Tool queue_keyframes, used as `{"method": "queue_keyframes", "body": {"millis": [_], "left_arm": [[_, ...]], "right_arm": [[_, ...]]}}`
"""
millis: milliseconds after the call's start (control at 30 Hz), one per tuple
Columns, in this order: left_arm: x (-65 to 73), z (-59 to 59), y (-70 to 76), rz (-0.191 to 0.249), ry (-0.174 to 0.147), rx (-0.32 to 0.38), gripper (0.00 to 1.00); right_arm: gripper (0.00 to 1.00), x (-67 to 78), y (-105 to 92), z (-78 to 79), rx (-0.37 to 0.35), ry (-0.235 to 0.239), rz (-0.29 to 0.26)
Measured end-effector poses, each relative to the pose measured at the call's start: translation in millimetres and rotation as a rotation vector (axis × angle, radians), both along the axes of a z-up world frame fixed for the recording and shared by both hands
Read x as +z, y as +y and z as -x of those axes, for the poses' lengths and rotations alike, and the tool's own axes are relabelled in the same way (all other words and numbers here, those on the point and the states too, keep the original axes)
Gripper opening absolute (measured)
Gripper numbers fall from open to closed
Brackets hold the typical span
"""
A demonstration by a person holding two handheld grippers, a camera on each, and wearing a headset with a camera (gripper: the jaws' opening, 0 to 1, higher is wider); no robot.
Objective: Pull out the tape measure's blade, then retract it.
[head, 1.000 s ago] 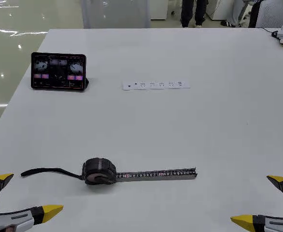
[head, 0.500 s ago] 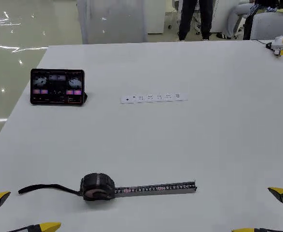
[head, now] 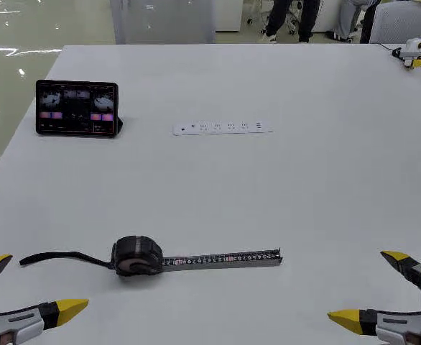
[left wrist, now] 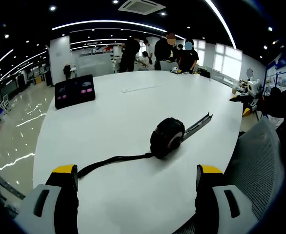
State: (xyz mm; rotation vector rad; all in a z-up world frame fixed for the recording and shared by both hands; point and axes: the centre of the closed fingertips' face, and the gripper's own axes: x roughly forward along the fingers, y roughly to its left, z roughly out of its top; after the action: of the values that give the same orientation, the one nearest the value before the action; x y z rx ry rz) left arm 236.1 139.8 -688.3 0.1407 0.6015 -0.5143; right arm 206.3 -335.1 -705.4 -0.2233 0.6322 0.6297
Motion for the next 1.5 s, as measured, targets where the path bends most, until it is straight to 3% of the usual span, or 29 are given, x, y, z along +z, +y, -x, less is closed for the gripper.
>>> {"method": "queue_keyframes", "body": {"millis": [133, 300, 500, 700, 733, 800, 900, 1033, 1100, 1200, 1300, 1433, 1500], "left_arm": [[3.0, -7.4, -1.8, 0.025, -0.009, 0.005, 0.99], [4.1, -14.7, -5.5, 0.018, -0.018, -0.007, 0.99], [5.8, -15.7, -8.2, 0.014, -0.024, -0.019, 0.99], [5.4, -13.7, -10.7, 0.009, -0.018, -0.016, 0.99], [6.7, -14.5, -12.1, 0.003, -0.024, -0.010, 0.99], [15.6, -21.3, -14.3, -0.009, -0.069, 0.010, 0.99], [21.5, -28.5, -27.6, 0.039, -0.065, 0.017, 0.99], [22.1, -35.7, -43.1, 0.025, -0.066, 0.000, 0.99], [21.5, -39.4, -50.4, 0.013, -0.059, -0.001, 0.99], [18.9, -45.8, -57.3, 0.001, -0.048, 0.010, 0.99], [18.3, -50.8, -66.1, 0.033, -0.034, 0.040, 0.99], [15.6, -53.7, -77.9, 0.051, -0.031, 0.051, 0.99], [14.7, -55.2, -84.5, 0.052, -0.040, 0.067, 0.99]], "right_arm": [[0.99, 0.0, 1.5, 1.2, 0.006, 0.007, 0.016], [0.99, -0.5, 8.3, 3.7, 0.026, 0.014, 0.034], [0.99, -1.6, 12.6, 5.2, 0.043, 0.015, 0.049], [0.99, 4.5, 12.5, -2.9, 0.065, 0.004, 0.056], [0.99, 6.4, 13.5, -5.4, 0.086, -0.005, 0.064], [0.99, 12.2, 19.4, -11.6, 0.160, -0.048, 0.083], [0.99, 13.0, 21.0, -15.8, 0.222, -0.012, 0.144], [0.99, 17.8, 26.8, -27.5, 0.284, 0.004, 0.170], [0.99, 16.9, 34.5, -26.5, 0.336, 0.058, 0.163], [0.99, 16.7, 39.9, -30.1, 0.421, 0.063, 0.223], [0.99, 10.6, 41.4, -35.2, 0.493, 0.088, 0.259], [0.99, 8.3, 53.4, -39.5, 0.532, 0.091, 0.285], [0.99, 6.1, 60.3, -45.4, 0.588, 0.055, 0.289]]}}
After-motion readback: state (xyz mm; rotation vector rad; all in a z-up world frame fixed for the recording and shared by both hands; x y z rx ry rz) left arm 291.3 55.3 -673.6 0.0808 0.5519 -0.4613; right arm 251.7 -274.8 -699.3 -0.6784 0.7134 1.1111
